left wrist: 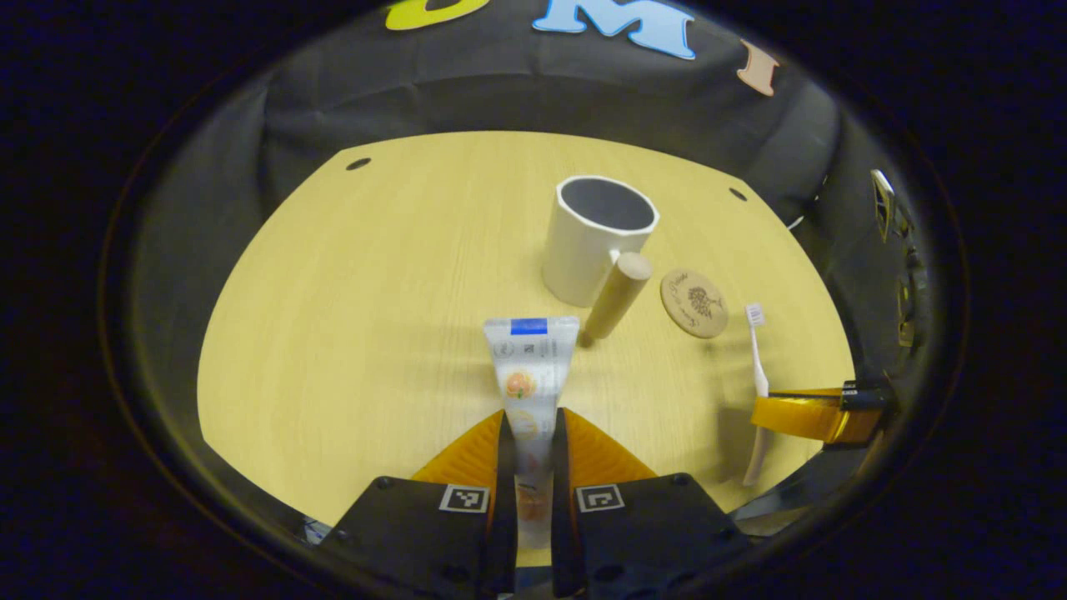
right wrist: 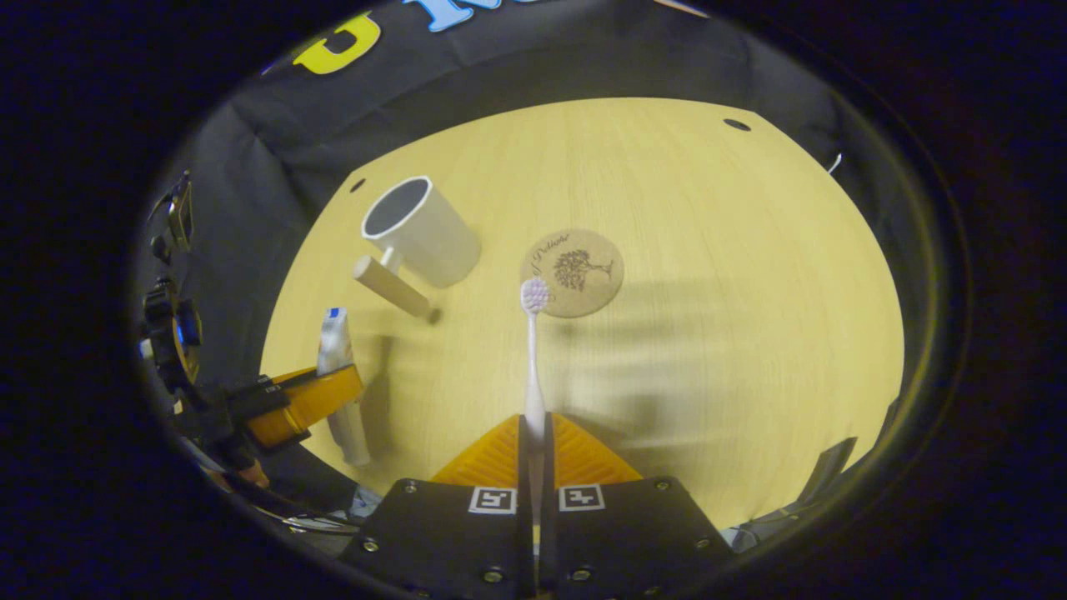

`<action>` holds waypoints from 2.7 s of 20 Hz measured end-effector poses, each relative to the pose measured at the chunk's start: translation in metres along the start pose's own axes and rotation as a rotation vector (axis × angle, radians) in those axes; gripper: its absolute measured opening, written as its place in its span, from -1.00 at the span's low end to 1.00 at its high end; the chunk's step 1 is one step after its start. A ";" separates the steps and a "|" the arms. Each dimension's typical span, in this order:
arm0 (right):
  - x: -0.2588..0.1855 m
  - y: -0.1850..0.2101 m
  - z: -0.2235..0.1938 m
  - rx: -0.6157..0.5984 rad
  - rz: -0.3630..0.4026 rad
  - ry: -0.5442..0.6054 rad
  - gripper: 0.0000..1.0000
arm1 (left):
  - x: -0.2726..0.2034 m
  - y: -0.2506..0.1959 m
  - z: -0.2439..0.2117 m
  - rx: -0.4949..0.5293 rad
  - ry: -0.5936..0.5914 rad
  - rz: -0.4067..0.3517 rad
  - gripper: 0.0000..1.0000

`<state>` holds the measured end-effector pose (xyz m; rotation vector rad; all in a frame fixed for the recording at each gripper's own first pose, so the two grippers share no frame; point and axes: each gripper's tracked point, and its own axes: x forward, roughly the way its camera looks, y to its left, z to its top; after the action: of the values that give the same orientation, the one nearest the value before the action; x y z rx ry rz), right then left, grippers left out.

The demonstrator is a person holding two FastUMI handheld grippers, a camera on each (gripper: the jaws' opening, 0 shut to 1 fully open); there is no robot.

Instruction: Put the toothbrush and toothpaste on the desktop into the cup, then pick up the cup and place it on the coaster on the desktop.

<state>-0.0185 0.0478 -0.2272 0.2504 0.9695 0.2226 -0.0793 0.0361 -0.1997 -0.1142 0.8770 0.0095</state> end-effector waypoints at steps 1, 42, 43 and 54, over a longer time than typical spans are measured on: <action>-0.004 0.001 0.004 -0.010 0.003 -0.018 -0.92 | -0.003 0.003 0.009 0.006 -0.032 0.008 -0.54; -0.065 0.002 0.080 0.020 0.017 -0.386 -0.92 | 0.001 -0.083 0.249 0.088 -0.817 -0.224 -0.53; -0.065 0.002 0.080 0.020 0.018 -0.381 -0.92 | 0.009 -0.086 0.246 0.100 -0.807 -0.222 -0.53; -0.060 0.003 0.079 0.012 0.034 -0.361 -0.92 | 0.066 -0.077 0.199 0.182 -0.664 -0.181 -0.48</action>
<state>0.0146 0.0241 -0.1370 0.3060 0.6092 0.1945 0.1194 -0.0222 -0.1171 -0.0146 0.2001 -0.1916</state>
